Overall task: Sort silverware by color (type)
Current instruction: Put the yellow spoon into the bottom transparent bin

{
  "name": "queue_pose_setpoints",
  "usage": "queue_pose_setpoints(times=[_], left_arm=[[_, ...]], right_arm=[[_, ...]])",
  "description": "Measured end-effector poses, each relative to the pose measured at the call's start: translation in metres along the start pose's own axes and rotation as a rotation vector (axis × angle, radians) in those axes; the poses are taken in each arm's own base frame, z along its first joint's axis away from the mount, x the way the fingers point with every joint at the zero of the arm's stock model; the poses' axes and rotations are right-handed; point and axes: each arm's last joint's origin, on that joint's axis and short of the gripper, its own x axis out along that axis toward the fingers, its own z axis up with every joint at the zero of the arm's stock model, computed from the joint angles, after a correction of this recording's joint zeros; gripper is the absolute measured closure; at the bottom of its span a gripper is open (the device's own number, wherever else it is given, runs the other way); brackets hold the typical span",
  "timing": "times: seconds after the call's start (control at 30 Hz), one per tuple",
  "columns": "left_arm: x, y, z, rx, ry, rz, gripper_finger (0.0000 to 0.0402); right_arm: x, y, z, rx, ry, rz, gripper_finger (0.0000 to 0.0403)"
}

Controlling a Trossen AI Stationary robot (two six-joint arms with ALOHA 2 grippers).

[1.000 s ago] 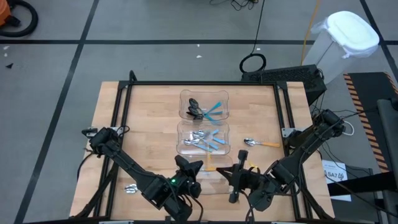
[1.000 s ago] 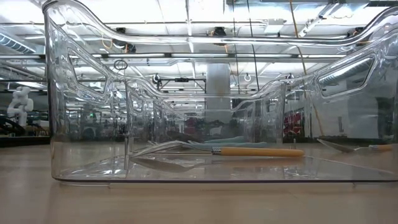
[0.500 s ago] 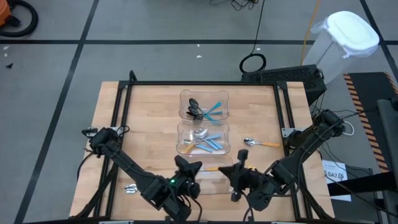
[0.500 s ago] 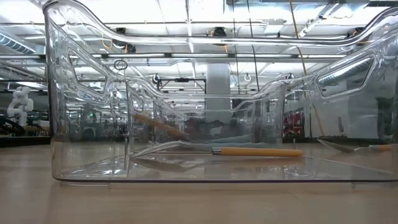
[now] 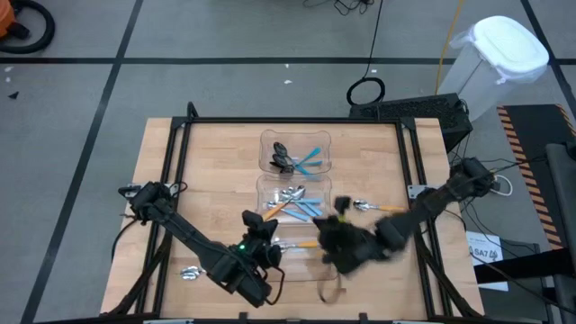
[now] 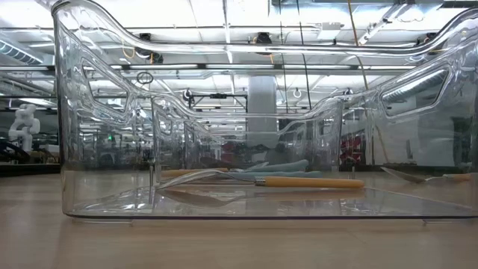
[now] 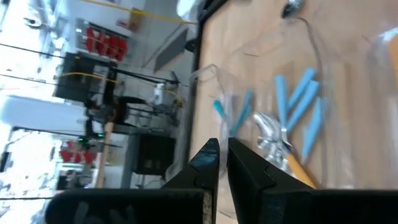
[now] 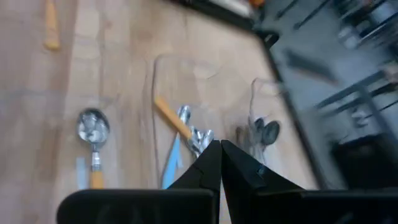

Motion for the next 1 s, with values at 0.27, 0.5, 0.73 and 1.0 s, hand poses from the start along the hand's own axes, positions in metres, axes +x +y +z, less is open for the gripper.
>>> queue_pose_setpoints(times=[0.27, 0.5, 0.73, 1.0], left_arm=[[0.011, 0.005, -0.021, 0.042, 0.069, 0.038, 0.0367], [0.015, 0.032, -0.093, -0.188, 0.032, 0.025, 0.0367], [0.015, 0.046, -0.146, -0.392, -0.226, -0.228, 0.0367], [0.031, 0.057, -0.179, -0.460, -0.346, -0.278, 0.0367]], right_arm=[[0.070, -0.062, 0.006, 0.020, 0.136, 0.272, 0.0396], [0.118, -0.102, -0.005, 0.052, 0.056, 0.468, 0.0396], [0.177, -0.119, -0.026, 0.103, 0.070, 0.526, 0.0391], [0.220, -0.097, -0.055, 0.026, 0.191, 0.551, 0.0324]])
